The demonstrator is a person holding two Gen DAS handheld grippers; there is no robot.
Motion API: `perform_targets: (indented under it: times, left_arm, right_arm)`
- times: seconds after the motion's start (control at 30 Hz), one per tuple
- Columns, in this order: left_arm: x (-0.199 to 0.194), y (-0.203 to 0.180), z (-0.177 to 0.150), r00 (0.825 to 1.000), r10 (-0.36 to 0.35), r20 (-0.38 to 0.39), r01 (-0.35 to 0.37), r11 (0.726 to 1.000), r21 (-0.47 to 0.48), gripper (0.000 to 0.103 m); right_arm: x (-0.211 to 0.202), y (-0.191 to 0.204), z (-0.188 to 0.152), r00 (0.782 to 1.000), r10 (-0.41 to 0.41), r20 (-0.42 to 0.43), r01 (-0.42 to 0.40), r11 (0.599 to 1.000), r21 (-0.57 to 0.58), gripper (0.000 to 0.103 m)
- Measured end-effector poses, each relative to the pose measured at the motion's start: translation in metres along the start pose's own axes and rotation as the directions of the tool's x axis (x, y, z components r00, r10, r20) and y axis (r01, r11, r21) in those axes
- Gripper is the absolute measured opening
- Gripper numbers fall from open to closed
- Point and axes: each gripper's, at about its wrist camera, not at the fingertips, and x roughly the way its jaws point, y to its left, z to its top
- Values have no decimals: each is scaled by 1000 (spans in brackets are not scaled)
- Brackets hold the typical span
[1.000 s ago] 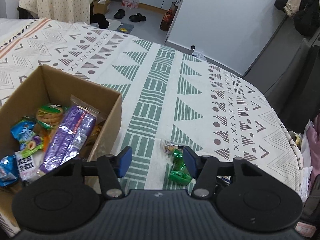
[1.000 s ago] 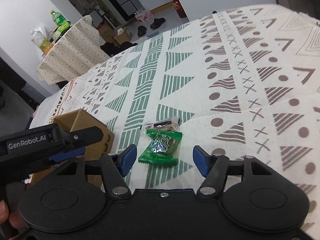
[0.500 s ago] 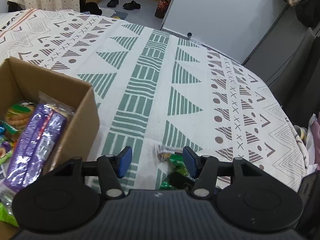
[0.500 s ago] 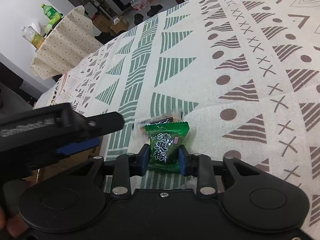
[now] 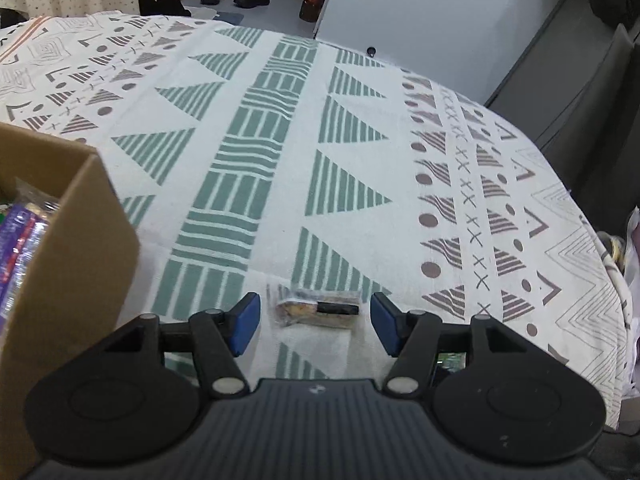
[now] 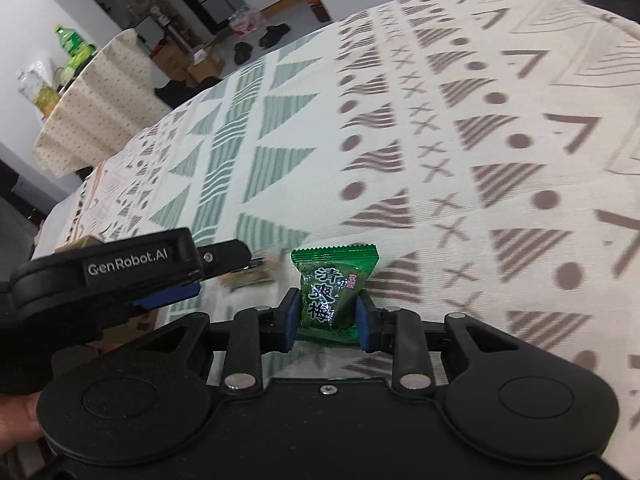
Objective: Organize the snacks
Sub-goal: 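Grasp small wrapped bar with left tool while right tool grasps green candy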
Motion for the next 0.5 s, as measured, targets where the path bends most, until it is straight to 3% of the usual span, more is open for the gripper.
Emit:
perform_targets:
  times: [0.3, 0.5]
  left_arm:
    - [18, -20, -8, 997, 77, -2, -76, 992, 96, 75]
    - [23, -25, -14, 993, 115, 17, -117, 984, 137, 70]
  right_arm:
    - [-4, -10, 0, 998, -67, 15, 67, 998, -1, 30]
    - [4, -10, 3, 998, -65, 16, 65, 998, -2, 33]
